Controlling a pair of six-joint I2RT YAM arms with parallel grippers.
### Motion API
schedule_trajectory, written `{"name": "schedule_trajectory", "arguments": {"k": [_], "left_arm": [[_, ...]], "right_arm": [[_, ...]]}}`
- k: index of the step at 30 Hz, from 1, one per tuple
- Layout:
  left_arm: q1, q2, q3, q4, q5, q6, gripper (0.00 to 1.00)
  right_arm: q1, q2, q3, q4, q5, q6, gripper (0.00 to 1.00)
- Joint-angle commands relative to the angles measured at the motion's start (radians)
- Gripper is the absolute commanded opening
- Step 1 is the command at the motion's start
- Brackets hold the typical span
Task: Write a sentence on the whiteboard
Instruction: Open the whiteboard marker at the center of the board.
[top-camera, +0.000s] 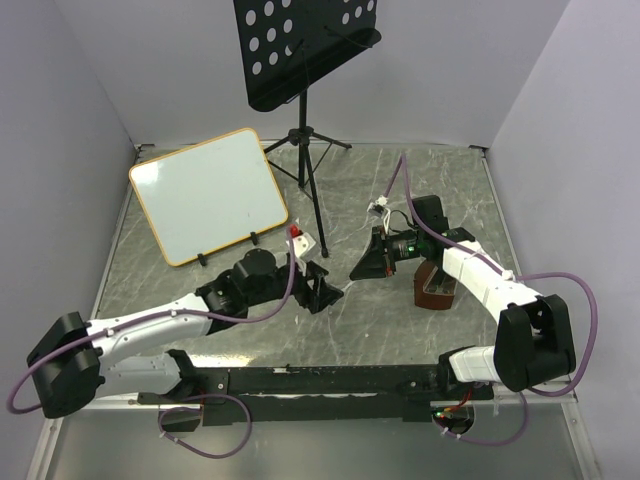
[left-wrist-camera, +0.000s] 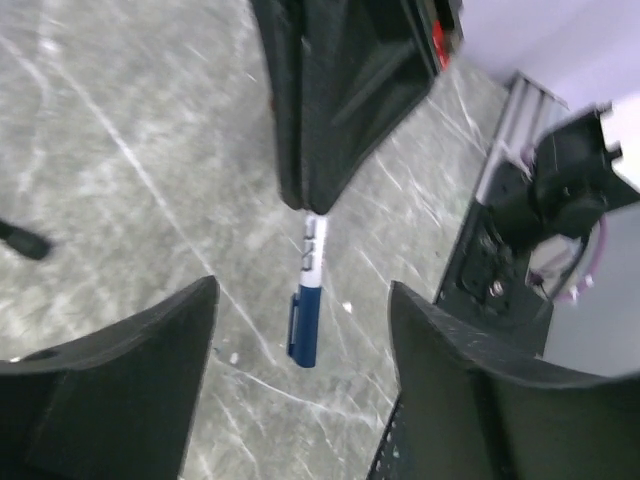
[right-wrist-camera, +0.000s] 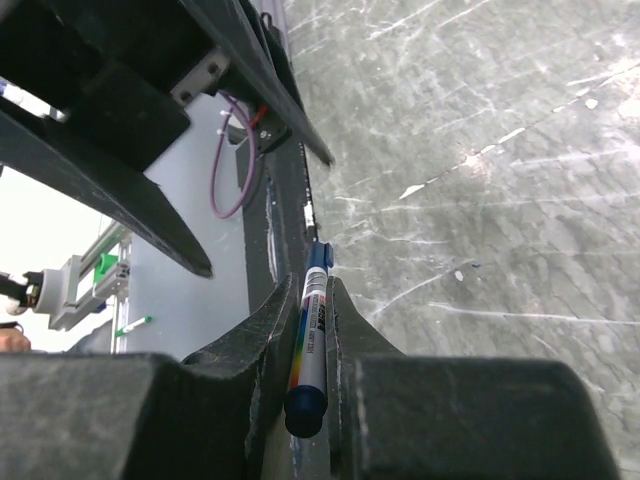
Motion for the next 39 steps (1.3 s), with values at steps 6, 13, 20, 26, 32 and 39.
{"name": "schedule_trajectory", "arguments": {"k": [6, 13, 20, 26, 32, 39], "left_arm": [[0.001, 0.14, 0.083, 0.026, 0.171, 0.01, 0.64], [0.001, 0.183, 0.112, -0.01, 0.194, 0.022, 0.29], [0.012, 0.199, 0.129, -0.03, 0.198, 0.022, 0.01], [0.039, 0.18, 0.122, -0.034, 0.224, 0.013, 0.01], [0.047, 0.188, 0.13, -0.04, 0.253, 0.012, 0.01], [0.055, 0.191, 0.138, -0.03, 0.272, -0.001, 0.01]], "right_arm": [[0.005, -0.029, 0.037, 0.007, -0.064, -0.034, 0.0], [0.007, -0.025, 0.04, -0.004, -0.072, -0.045, 0.0], [0.007, -0.017, 0.057, -0.073, -0.083, -0.13, 0.15], [0.019, -0.006, 0.072, -0.12, -0.09, -0.196, 0.39], [0.03, 0.006, 0.081, -0.142, -0.084, -0.218, 0.47], [0.046, 0.021, 0.094, -0.165, -0.055, -0.233, 0.43]]}}
